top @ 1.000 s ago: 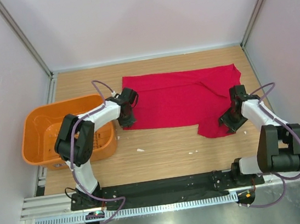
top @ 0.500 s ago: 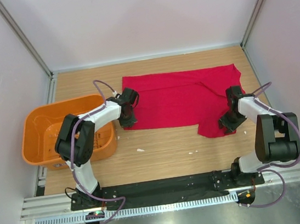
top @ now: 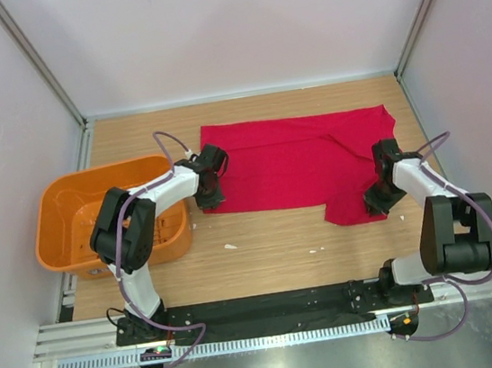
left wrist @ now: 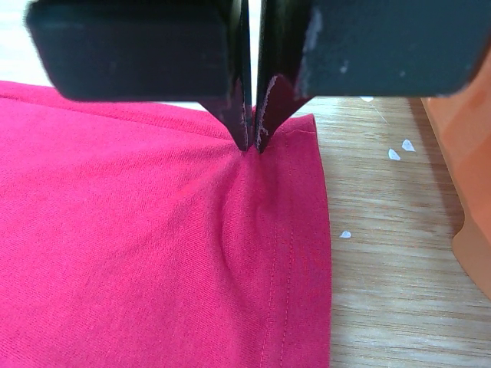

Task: Fold and stack the t-shirts
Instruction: Fold the tshirt

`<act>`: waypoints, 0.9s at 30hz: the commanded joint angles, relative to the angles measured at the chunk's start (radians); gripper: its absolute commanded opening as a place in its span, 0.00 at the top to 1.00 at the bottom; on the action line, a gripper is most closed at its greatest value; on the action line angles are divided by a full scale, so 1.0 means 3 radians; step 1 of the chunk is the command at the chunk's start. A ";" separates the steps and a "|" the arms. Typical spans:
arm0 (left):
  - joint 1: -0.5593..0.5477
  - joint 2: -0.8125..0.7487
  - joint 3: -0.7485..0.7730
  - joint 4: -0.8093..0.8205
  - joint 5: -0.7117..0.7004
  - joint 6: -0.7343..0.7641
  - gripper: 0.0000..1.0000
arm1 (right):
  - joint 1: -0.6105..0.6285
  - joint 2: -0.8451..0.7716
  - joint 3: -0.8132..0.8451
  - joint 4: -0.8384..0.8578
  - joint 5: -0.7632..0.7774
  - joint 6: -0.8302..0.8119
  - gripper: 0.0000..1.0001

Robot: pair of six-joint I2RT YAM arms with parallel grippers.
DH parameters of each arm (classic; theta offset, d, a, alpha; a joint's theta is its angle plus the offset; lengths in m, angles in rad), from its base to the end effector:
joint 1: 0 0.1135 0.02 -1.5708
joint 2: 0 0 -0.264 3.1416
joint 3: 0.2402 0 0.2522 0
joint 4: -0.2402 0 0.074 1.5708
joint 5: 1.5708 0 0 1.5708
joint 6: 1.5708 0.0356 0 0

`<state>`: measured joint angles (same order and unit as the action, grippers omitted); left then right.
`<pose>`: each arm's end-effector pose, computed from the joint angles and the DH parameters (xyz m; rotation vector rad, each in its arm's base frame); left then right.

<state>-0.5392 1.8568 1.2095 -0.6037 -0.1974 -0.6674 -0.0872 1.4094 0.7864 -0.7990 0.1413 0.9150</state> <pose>0.3128 -0.1790 0.1635 -0.2214 2.7591 -0.0276 0.2264 -0.0248 0.1718 1.4294 2.5773 -0.1026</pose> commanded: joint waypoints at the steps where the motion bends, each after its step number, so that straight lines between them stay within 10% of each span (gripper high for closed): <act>1: -0.0033 -0.0074 0.0003 -0.0074 0.0106 0.0051 1.00 | 0.0014 -0.0172 0.0140 -0.0149 0.0132 -0.0018 0.90; 16: -0.0054 -0.0166 0.0114 -0.0253 0.0126 0.0154 1.00 | -0.0001 -0.0991 0.0466 -0.0727 0.0536 -0.0242 0.99; 27: 0.0043 0.0391 0.1330 -0.0902 -0.0186 0.0527 1.00 | -0.0006 -0.0041 0.1564 -0.0037 0.0363 -0.0892 0.99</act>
<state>-0.5468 1.9087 1.5028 -0.7853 -0.2173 -0.5625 -0.0872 1.3220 1.1404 -0.9119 0.2501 0.7353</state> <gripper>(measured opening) 0.005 0.055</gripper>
